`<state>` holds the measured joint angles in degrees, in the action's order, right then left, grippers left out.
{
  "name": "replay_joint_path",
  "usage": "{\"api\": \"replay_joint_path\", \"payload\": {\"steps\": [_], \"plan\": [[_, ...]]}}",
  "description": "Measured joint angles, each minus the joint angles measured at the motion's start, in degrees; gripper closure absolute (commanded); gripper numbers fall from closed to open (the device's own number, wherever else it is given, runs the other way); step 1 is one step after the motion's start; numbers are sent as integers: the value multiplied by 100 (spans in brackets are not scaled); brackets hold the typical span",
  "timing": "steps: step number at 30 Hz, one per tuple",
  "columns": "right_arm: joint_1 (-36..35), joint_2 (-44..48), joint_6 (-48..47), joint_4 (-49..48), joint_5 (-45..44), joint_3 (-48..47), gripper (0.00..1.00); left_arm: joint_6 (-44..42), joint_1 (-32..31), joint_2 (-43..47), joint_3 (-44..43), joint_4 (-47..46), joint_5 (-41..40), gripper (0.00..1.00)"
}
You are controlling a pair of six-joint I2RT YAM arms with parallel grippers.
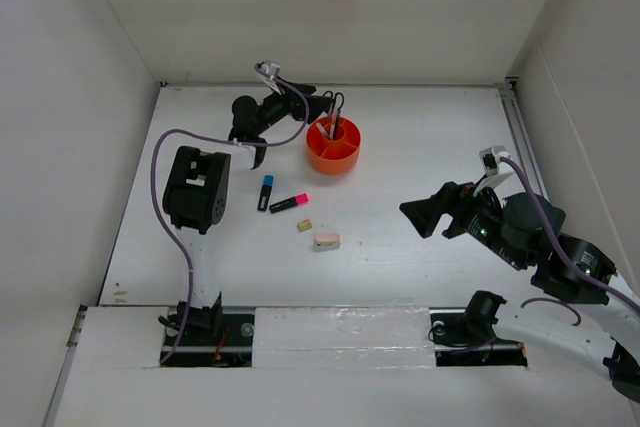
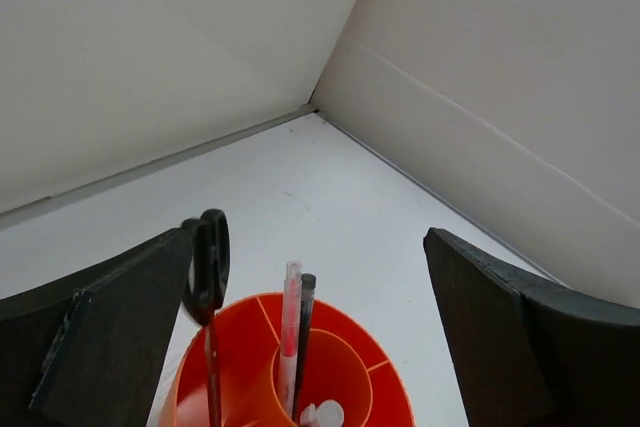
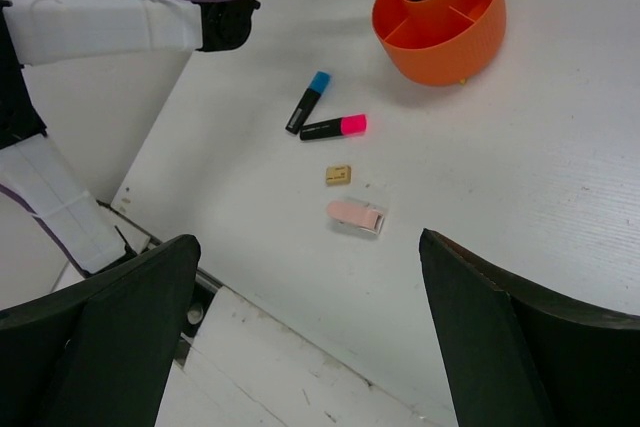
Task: Sort the stationery into containers
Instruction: Place the scissors in the storage box, then pick up the stationery from the center of the board.
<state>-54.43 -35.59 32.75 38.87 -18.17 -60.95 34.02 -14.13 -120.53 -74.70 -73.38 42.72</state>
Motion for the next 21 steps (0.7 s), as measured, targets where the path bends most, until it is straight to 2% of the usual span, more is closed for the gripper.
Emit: {"api": "replay_joint_path", "payload": {"steps": [5, 9, 12, 16, 18, 21], "plan": [[0, -9, 0, 2, -11, 0, 0, -11, 105, 321, 505, 155, -411, 0], [0, -83, 2, 17, -223, 0, 0, -334, 212, 1139, 809, 1526, -1486, 0], [0, -249, 13, 39, -514, 0, 0, -693, 35, 2140, 693, 3176, -3126, 0], [-9, -507, 20, 66, -800, 0, 0, -407, -535, 3665, 221, 5455, -5396, 0], [-11, -586, 24, 50, -859, 7, 0, -151, -702, 4577, 289, 6186, -6019, 0], [-22, -671, 28, -28, -857, 7, 0, 197, -713, 6142, 1099, 6446, -6269, 0]]}}
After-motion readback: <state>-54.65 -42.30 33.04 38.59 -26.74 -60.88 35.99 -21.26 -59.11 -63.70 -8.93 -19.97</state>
